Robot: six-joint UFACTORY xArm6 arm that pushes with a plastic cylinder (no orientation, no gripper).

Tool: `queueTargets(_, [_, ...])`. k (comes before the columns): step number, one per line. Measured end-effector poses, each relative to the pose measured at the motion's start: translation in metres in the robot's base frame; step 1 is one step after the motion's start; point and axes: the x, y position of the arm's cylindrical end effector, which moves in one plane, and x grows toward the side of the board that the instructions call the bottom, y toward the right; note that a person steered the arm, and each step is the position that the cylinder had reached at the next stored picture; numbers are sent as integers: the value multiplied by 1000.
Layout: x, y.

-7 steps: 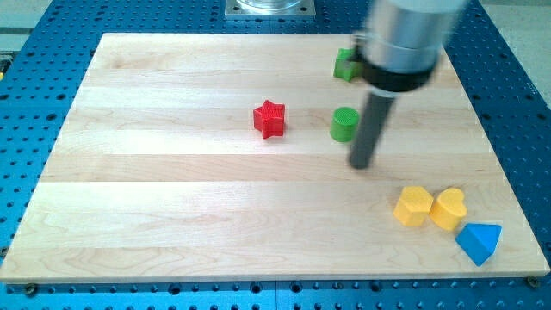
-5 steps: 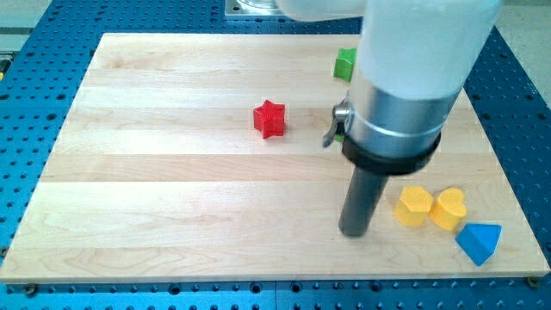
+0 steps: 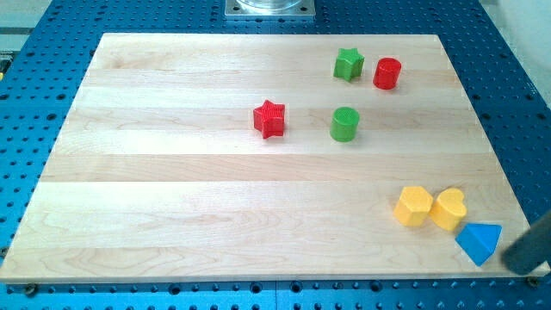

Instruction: Adjust the green circle and blue triangle vertically to each other

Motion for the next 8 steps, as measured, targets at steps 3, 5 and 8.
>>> queueTargets(3, [-5, -46])
queueTargets(5, [-24, -154])
queueTargets(8, [-227, -185])
